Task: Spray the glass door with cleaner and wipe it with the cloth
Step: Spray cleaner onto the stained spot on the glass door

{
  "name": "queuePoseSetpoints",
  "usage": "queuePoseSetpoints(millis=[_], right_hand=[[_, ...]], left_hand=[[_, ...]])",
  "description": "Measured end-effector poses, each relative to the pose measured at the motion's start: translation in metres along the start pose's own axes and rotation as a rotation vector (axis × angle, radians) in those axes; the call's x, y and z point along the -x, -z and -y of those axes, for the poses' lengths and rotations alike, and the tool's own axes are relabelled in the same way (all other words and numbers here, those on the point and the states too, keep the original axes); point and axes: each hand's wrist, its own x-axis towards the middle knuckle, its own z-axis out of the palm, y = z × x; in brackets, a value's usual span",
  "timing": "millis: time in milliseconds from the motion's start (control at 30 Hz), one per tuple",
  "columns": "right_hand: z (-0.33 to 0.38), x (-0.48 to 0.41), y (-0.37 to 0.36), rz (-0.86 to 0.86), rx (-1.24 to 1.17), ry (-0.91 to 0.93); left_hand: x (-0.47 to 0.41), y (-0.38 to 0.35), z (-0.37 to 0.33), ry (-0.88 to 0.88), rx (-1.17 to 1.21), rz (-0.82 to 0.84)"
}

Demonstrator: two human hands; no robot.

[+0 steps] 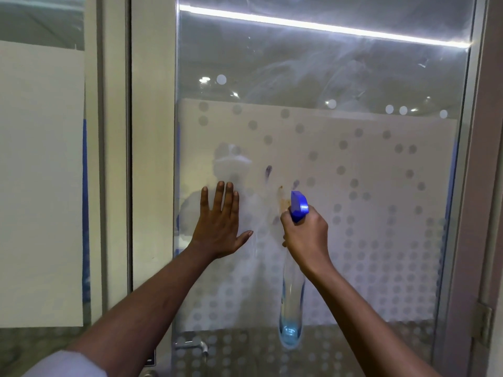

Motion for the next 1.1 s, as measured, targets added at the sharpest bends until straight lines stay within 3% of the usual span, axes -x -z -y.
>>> queuePoseSetpoints(millis=[433, 867, 1100], right_hand=[[-0.022, 0.028, 0.014, 0.070, -0.049, -0.088], [0.000, 0.083, -0.044, 0.306, -0.195, -0.097], [0.061, 0.154, -0.109, 0.529, -0.313, -0.106]], left_hand=[[0.029, 0.018, -0.009, -0.013, -0.042, 0.078], [0.137, 0.065, 0.023, 0.078, -0.240, 0.405], [0.231, 0.154, 0.083, 0.245, -0.388, 0.611]])
